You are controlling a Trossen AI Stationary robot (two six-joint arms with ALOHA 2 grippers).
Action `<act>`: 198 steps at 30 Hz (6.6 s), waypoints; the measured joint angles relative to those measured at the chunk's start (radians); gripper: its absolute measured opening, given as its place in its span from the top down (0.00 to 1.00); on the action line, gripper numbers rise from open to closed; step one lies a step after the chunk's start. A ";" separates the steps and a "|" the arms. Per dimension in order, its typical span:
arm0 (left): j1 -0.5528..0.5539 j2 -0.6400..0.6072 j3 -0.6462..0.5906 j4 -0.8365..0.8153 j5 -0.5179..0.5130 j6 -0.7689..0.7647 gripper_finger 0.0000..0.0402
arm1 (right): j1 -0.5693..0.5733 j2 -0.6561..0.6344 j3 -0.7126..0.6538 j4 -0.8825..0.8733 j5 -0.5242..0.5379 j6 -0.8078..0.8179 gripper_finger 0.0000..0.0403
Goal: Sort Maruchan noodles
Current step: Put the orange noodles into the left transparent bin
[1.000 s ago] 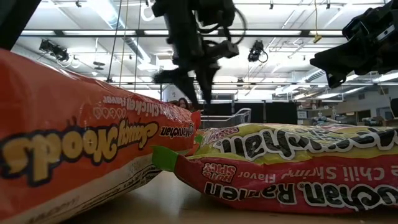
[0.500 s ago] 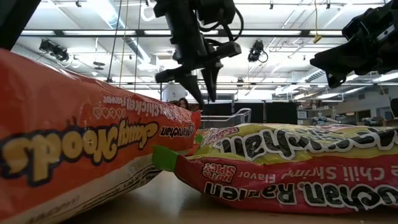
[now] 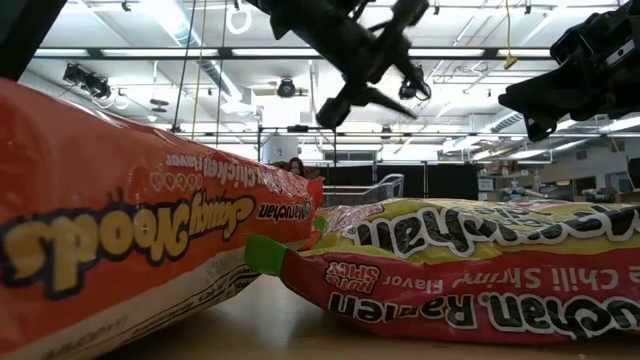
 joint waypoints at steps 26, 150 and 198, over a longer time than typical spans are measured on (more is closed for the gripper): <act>-0.016 0.011 0.000 -0.317 -0.024 0.050 0.69 | 0.000 0.000 0.000 0.000 0.000 0.000 0.78; -0.382 -0.269 -0.066 -1.061 -0.571 0.778 0.99 | 0.000 0.005 0.000 0.030 0.004 0.000 0.78; 0.374 -0.876 -0.776 -0.684 -0.363 1.619 1.00 | 0.000 0.005 0.000 0.053 0.064 -0.075 0.78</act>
